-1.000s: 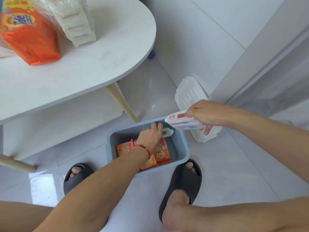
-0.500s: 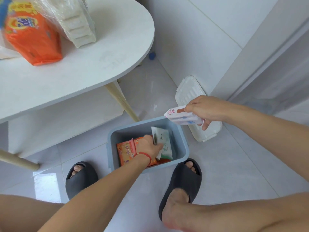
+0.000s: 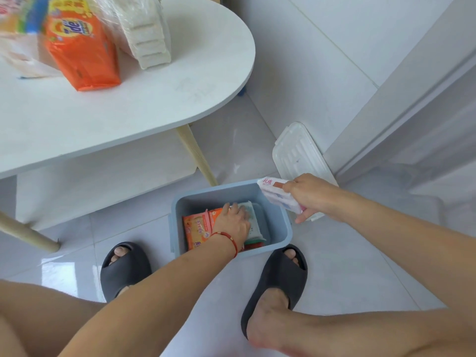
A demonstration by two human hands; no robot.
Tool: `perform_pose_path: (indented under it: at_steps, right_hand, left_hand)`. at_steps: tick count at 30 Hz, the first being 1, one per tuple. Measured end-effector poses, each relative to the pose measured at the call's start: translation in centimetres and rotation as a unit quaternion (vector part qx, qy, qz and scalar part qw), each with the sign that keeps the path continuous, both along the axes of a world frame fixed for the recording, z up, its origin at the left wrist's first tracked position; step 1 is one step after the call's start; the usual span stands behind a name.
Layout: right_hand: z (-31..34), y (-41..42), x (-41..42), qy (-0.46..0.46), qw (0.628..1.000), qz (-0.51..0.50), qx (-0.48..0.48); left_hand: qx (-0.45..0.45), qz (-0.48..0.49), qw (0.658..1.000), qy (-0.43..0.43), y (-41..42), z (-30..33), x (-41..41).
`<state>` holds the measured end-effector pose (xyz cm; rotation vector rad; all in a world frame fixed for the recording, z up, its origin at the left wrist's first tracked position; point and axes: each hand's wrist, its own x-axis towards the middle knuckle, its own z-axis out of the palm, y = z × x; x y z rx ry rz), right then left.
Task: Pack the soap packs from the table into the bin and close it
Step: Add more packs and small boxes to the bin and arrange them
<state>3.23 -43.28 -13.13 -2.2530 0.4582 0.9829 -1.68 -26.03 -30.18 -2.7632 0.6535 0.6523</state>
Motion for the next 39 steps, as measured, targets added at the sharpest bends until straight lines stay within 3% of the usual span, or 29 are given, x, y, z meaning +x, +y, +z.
perform_pose_path:
  at_steps: [3,6,8,10,14,15,17,19,22,25,28,34,39]
  right_hand:
    - [-2.1,1.0,-1.8,0.01,0.996,-0.072,0.058]
    - [-4.8,2.8,-3.4,-0.003,0.99,-0.122,0.072]
    - [-6.6,3.7,-4.2,-0.025,0.99,-0.131,0.051]
    - [-7.8,4.0,-4.7,-0.038,0.988,-0.143,0.053]
    - [-9.5,3.9,-5.3,-0.111,0.993,-0.016,-0.038]
    - [-10.1,4.0,-5.5,-0.128,0.989,0.017,-0.073]
    - [-11.6,4.3,-5.9,-0.13,0.981,0.08,-0.121]
    - [-13.1,4.5,-6.2,-0.121,0.967,0.157,-0.163]
    - [-14.9,4.3,-6.1,-0.121,0.942,0.23,-0.213]
    - [-16.2,4.5,-6.0,-0.101,0.917,0.291,-0.251]
    - [-16.6,5.0,-5.7,-0.041,0.925,0.294,-0.238]
    - [-15.8,5.8,-4.5,0.017,0.952,0.256,-0.17]
    - [-15.0,6.9,-5.3,-0.03,0.972,0.166,-0.164]
  left_hand:
    - [0.0,0.063,0.998,0.026,0.3,0.4,-0.7]
    - [-0.147,0.164,0.975,0.035,0.5,1.6,-0.1]
    - [-0.303,0.251,0.919,-0.006,0.3,2.4,0.5]
    - [-0.407,0.323,0.854,0.038,-0.2,3.3,1.3]
    - [-0.473,0.386,0.763,0.211,-0.5,3.8,2.8]
    - [-0.471,0.381,0.756,0.245,-0.6,3.7,2.8]
    - [-0.411,0.332,0.806,0.267,-1.1,3.5,2.3]
    - [-0.372,0.303,0.848,0.225,-1.5,2.8,1.5]
    - [-0.386,0.335,0.847,0.142,-0.5,2.5,1.1]
    - [-0.324,0.321,0.889,0.04,1.8,2.3,0.6]
    - [-0.257,0.258,0.93,0.053,3.5,2.4,-0.4]
    - [-0.235,0.23,0.94,0.087,4.5,2.8,-1.5]
    - [-0.259,0.232,0.936,0.045,6.0,5.0,-1.7]
